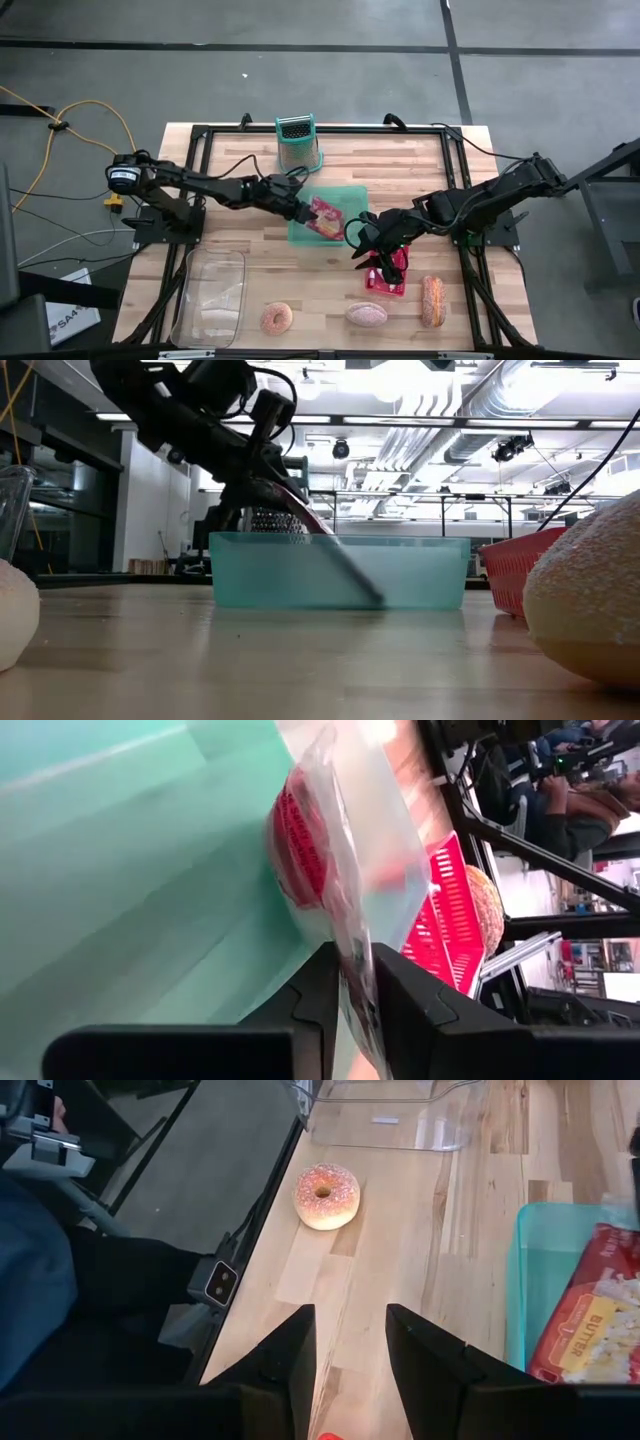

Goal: Pick & Place Food Item
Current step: Put the popcorn bag into the green bin

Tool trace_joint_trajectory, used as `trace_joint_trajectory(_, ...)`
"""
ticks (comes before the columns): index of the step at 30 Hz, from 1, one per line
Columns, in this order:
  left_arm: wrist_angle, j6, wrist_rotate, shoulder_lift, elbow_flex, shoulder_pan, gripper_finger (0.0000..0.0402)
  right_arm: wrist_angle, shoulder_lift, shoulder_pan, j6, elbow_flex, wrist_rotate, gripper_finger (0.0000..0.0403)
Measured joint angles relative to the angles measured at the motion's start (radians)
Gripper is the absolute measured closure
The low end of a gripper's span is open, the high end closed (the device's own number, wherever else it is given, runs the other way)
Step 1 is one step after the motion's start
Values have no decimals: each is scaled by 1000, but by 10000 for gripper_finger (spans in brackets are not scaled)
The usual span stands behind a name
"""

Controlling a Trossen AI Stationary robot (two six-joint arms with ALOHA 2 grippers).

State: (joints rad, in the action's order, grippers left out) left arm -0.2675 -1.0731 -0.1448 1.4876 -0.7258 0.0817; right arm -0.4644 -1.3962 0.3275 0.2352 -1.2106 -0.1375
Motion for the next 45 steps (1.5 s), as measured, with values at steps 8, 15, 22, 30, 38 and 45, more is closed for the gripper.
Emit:
trace_joint_trajectory(8,-3,21,-40,0,0,36,344,0,0,5,8,0,-2,291)
trace_joint_trajectory(15,-13,26,-43,0,0,49,344,0,0,9,5,0,-3,291)
trace_joint_trajectory(22,-37,83,-45,0,0,40,344,-2,0,9,4,0,-3,291)
trace_joint_trajectory(30,-40,129,-43,0,0,29,341,-2,0,14,4,0,-3,291)
trace_joint_trajectory(38,-40,141,-32,0,0,29,284,-3,0,44,4,0,-3,291)
trace_joint_trajectory(45,-40,124,-79,0,0,48,272,-3,0,73,4,0,1,291)
